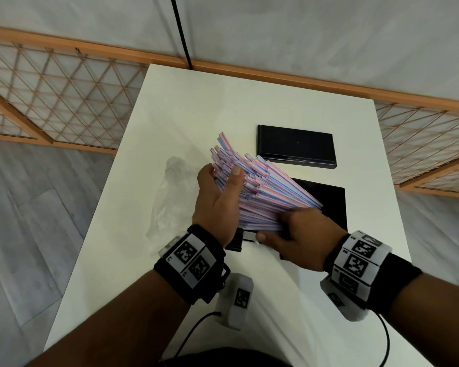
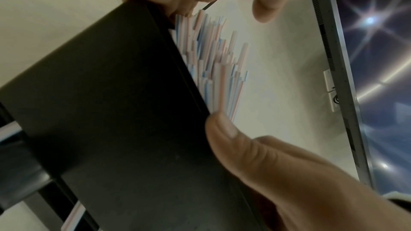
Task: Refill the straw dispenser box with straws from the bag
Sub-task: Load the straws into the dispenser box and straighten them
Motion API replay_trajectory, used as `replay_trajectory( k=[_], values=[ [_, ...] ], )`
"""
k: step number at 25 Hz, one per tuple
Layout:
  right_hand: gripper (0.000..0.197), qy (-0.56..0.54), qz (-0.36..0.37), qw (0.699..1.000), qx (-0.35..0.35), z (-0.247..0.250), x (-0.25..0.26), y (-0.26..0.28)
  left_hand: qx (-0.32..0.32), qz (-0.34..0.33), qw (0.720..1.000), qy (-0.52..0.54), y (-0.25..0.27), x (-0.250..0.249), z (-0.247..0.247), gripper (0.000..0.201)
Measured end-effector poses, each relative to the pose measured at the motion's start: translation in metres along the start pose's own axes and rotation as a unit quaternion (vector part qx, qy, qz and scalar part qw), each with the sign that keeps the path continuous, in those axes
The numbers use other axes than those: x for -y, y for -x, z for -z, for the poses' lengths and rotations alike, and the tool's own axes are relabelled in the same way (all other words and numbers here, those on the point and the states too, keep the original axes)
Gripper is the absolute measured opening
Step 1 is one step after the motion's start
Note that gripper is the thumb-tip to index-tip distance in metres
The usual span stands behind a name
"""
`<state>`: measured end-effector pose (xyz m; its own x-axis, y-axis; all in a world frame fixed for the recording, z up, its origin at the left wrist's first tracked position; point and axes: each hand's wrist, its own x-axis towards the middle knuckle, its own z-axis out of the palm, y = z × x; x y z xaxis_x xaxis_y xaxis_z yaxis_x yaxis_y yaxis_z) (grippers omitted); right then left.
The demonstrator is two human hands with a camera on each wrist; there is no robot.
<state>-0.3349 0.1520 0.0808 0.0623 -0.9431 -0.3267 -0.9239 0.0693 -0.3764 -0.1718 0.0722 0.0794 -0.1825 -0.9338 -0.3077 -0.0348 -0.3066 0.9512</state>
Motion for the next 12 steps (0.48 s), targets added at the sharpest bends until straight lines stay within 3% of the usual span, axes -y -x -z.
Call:
replay_trajectory(
  k=[3, 5, 9, 12],
  values=[
    [0.047, -0.014, 0.006, 0.999, 0.029, 0.002, 0.005, -0.007, -0.01, 0.001, 1.0, 0.003, 0.0, 0.0, -0.001, 0.05],
    [0.058, 0.001, -0.011, 0.999, 0.041, 0.002, 0.008, -0.007, -0.01, 0.004, 1.0, 0.01, 0.0, 0.001, 0.0, 0.05],
    [0.057, -0.006, -0.022, 0.998, 0.056, -0.002, 0.011, -0.008, 0.001, 0.013, 1.0, -0.016, 0.0, 0.001, -0.001, 0.035],
    [0.049, -0.024, -0.022, 0.996, 0.089, 0.005, 0.015, -0.014, -0.01, 0.063, 0.996, -0.059, -0.002, 0.002, -0.002, 0.08]
  ],
)
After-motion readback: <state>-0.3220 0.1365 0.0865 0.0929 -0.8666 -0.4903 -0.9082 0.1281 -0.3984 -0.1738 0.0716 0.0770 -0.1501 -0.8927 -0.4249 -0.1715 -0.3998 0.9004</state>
